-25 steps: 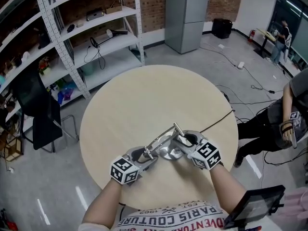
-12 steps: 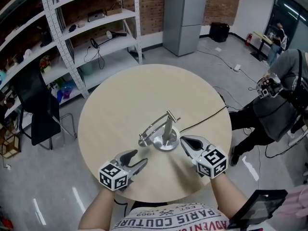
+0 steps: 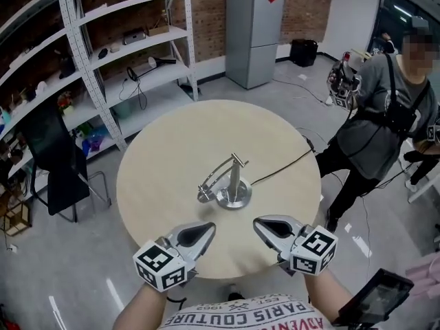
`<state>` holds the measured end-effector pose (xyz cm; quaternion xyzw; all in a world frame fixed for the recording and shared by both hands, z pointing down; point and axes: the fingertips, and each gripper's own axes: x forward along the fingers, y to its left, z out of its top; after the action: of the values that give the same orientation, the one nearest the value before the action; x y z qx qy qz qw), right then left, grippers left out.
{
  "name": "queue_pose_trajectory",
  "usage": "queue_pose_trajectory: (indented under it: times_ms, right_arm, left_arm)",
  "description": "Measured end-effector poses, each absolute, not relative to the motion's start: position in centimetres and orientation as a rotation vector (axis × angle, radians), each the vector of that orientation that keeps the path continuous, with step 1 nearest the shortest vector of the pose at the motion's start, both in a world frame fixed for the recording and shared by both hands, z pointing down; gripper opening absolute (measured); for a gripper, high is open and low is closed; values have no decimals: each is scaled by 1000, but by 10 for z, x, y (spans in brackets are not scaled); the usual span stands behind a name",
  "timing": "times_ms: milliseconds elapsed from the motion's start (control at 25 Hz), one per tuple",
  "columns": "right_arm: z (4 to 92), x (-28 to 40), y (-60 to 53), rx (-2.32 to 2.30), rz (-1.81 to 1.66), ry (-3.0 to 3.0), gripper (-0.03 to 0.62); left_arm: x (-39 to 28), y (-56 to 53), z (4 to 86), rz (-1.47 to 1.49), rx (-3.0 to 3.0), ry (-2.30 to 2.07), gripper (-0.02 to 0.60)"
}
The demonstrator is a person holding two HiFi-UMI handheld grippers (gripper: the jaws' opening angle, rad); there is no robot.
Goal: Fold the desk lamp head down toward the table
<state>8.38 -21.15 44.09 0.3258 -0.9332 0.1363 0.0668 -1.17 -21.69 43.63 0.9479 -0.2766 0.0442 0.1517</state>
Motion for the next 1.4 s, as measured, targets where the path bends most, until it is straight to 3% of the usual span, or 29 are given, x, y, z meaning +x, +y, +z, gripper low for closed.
queue_pose_trajectory:
  times_ms: [600, 1400]
  right_arm:
    - [432, 30, -127, 1084, 353, -2784, 3]
    - [438, 32, -97, 1184, 291, -2710, 3]
  left_arm:
    - [-31, -141, 422, 243, 2788, -785, 2]
    - [-34, -117, 419, 250, 2852, -732, 0]
